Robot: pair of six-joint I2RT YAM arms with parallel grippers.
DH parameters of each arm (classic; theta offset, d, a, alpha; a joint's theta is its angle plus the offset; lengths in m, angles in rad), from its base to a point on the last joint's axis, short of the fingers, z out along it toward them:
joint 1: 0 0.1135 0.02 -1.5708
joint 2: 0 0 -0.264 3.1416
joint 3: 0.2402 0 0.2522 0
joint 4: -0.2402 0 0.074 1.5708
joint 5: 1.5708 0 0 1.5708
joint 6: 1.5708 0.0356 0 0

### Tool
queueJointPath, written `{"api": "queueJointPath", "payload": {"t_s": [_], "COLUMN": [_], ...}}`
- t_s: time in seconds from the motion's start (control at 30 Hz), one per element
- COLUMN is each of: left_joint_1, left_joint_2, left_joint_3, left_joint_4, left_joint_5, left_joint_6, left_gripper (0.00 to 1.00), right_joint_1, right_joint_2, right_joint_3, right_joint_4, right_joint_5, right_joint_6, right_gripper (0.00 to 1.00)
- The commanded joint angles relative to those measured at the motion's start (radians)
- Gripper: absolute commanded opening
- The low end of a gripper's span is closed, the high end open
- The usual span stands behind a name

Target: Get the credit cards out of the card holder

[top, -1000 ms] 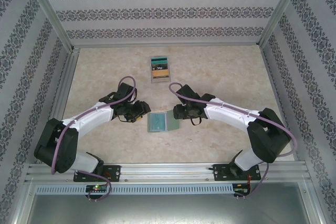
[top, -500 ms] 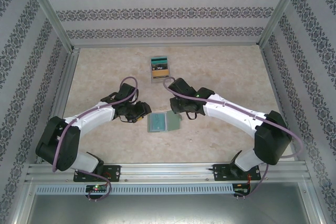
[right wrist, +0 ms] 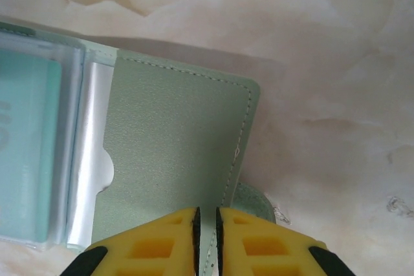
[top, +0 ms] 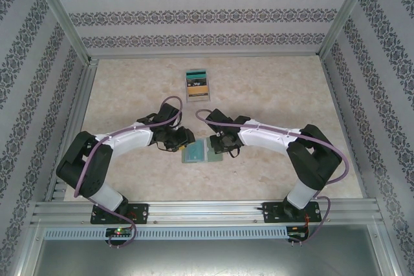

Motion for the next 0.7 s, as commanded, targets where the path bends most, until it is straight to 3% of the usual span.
{"api": "queueJointPath", "payload": {"t_s": [0.0,0.47,0.67], "left_joint_1": [-0.011,-0.042,-0.050], "left_joint_2": [0.024,0.082,0.079], "left_joint_3": [0.031,0.035,0.026], "left_joint_4": [-0.013,-0.013,0.085], "left_joint_5": [-0.016,-0.017,0.050], "left_joint_6": [0.019,0.019,0.011], "left_gripper": [0.41,0.40,0.44], "right_joint_1": [-0.011,-0.013,-0.012], "right_joint_2": [0.018,0.058,0.067], "right_joint_3": [-0.023,-0.042,-0.053], "right_joint_4": [0.022,0.069,0.088], "right_joint_5": [0.000,-0.021,-0.033], "right_joint_6": [0.019,0.032,0.043], "right_gripper": [0.19,0.19,0.19]}}
